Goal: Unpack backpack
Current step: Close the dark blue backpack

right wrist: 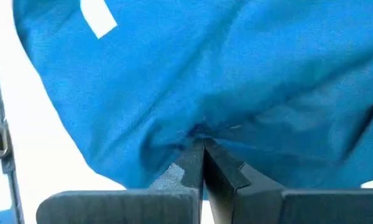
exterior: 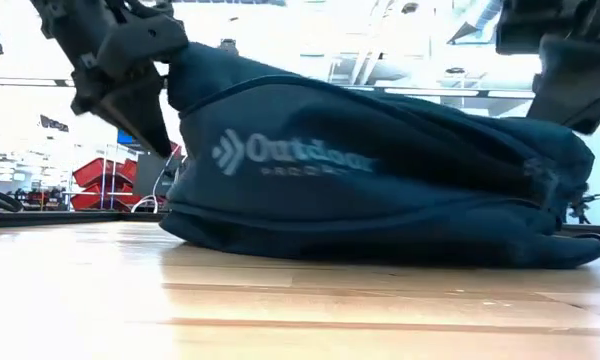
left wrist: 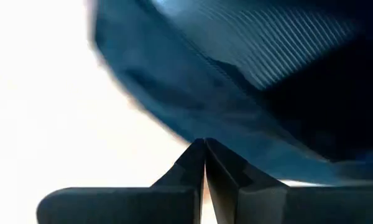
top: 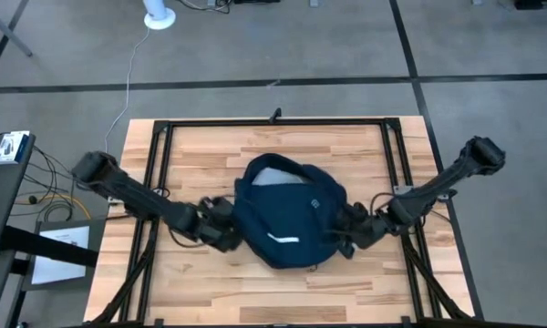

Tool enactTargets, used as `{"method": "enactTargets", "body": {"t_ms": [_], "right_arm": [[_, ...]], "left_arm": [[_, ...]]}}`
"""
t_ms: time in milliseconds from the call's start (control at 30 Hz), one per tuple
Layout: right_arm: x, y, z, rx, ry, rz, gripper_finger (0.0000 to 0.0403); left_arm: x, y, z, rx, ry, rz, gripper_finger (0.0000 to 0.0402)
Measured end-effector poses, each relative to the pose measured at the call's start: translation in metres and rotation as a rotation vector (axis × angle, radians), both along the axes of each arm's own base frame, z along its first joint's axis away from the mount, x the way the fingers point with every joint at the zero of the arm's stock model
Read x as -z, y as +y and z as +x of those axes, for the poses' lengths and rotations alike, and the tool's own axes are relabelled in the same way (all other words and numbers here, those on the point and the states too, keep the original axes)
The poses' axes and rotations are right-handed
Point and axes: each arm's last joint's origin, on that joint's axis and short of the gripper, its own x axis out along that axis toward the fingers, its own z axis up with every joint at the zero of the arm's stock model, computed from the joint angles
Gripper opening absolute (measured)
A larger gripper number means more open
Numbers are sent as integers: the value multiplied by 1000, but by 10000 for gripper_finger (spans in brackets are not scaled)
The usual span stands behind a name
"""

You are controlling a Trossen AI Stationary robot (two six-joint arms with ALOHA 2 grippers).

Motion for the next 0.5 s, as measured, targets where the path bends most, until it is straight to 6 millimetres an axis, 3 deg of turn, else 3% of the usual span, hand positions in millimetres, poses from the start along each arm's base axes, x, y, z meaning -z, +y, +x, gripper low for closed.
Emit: {"method": "enactTargets", "body": {"t_ms": [100,233,400,500], "right_arm": [[-12,10,0,-107,-25,-47,0],[-28,28,-4,-235,-67,-73,0],[-32,42,-14,-294,-75,-57,0],[-31,45,-17,-297,-68,-49,0]], "left_arm": [[-17,9,-12,-42,-39,-17,0],[-36,2,-18,15,-140,-128,0],[-41,-33,-7,167,-302,-303,0],[-34,-61,4,334,-344,-415,0]]}}
